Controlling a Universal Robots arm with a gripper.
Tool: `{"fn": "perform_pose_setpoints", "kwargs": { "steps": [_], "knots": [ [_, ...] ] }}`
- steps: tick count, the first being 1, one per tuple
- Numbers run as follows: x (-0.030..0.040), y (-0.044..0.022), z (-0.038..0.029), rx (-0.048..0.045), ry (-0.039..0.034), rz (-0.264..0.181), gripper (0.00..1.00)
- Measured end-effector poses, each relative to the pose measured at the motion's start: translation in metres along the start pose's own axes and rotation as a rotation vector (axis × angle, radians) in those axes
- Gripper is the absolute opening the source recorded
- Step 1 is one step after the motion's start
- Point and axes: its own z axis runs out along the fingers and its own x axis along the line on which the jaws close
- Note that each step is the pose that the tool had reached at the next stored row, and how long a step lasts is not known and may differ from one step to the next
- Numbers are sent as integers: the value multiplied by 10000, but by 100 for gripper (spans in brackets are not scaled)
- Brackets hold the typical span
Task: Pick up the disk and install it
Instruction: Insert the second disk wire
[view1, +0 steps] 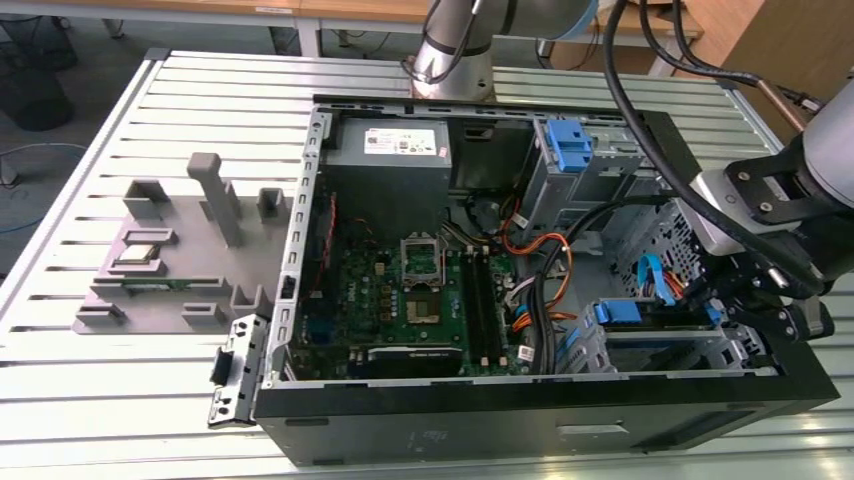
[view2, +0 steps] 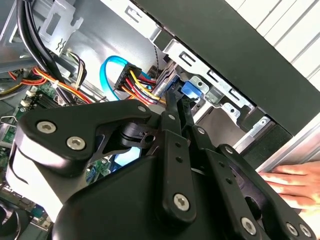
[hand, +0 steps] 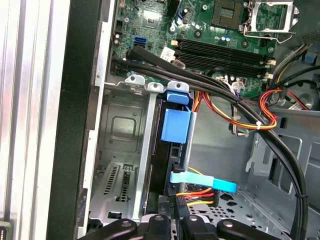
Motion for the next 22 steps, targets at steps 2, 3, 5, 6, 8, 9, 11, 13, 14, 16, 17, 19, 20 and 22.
{"fn": "perform_pose_setpoints", "kwargs": {
  "steps": [2, 3, 5, 6, 8, 9, 11, 13, 14, 16, 17, 19, 20, 22],
  "knots": [
    [0, 0, 2, 1, -3, -13, 16],
    [0, 1, 3, 1, -3, -19, 16],
    [0, 1, 3, 1, -3, -22, 16],
    [0, 1, 3, 1, -3, -23, 16],
    [0, 1, 3, 0, -4, -24, 16],
    [0, 1, 3, 0, -3, -25, 16],
    [0, 1, 4, 1, -6, -26, 18],
    [0, 1, 4, 1, -6, -27, 24],
    [0, 1, 4, 0, -6, -28, 24],
    [0, 3, 4, 1, -5, -29, 24],
    [0, 8, 4, 2, -5, -27, 24],
    [-2, 21, 7, 4, -6, -28, 24],
    [-3, 30, 6, 4, -3, -29, 24],
    [-6, 50, 7, 5, 4, -29, 24]
  ]
}}
